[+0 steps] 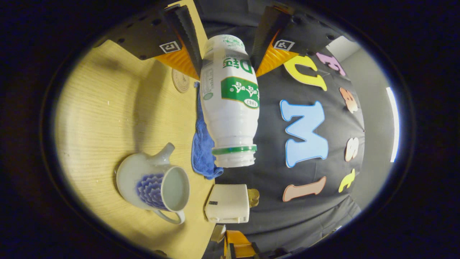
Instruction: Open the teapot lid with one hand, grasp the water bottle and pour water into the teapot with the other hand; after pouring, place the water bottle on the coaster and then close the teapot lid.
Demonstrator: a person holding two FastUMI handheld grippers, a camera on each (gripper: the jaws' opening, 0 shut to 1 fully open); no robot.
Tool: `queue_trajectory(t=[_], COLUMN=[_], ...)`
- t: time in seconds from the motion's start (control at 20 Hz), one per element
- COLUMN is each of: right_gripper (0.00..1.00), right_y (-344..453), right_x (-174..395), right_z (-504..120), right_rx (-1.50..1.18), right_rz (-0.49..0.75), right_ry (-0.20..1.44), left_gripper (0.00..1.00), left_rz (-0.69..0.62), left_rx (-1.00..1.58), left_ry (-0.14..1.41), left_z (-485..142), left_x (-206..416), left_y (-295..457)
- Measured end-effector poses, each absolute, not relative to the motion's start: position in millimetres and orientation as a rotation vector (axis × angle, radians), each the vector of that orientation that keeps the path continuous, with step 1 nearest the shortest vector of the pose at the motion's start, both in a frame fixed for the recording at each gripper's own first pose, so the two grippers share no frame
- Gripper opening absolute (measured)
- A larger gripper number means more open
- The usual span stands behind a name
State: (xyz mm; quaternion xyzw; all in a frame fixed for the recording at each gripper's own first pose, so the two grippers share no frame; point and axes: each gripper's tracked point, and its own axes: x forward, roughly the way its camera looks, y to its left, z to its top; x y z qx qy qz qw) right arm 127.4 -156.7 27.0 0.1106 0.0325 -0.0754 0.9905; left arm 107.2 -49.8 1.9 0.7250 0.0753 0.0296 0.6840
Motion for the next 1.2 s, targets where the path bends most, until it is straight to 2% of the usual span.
queue_trajectory(t=[0.1,0.15,0.7,0.75,0.95,1.0,1.05,1.15,1.2], right_gripper=[0.01,0.01,0.01,0.01,0.01,0.01,0.01,0.01,0.01], right_y=[-157.4,-157.7,-158.2,-157.9,-157.9,-157.7,-157.7,-157.3,-157.4], right_x=[128.3,128.6,127.7,127.9,127.0,126.9,126.7,126.3,126.2], right_z=[26.1,26.1,25.9,26.6,26.2,26.7,26.1,27.2,27.5], right_rx=[0.227,0.228,0.255,0.257,0.263,0.263,0.264,0.265,0.265], right_rz=[-0.151,-0.151,-0.138,-0.137,-0.134,-0.133,-0.132,-0.131,-0.131], right_ry=[0.065,0.066,0.066,0.065,0.067,0.068,0.068,0.068,0.067], left_gripper=[0.73,0.84,0.84,0.79,0.78,0.73,0.79,0.79,0.82], left_rz=[0.075,0.077,0.097,0.098,0.101,0.102,0.104,0.105,0.106], left_rx=[1.659,1.673,1.781,1.784,1.797,1.799,1.803,1.813,1.817], left_ry=[0.155,0.150,0.103,0.100,0.094,0.092,0.090,0.087,0.087], left_z=[1.8,2.0,3.5,3.0,2.6,3.1,2.3,3.2,4.0], left_x=[105.7,104.9,95.8,95.3,92.0,92.1,92.4,94.1,94.3], left_y=[-53.3,-54.5,-67.5,-69.9,-74.3,-73.9,-74.0,-71.4,-70.9])
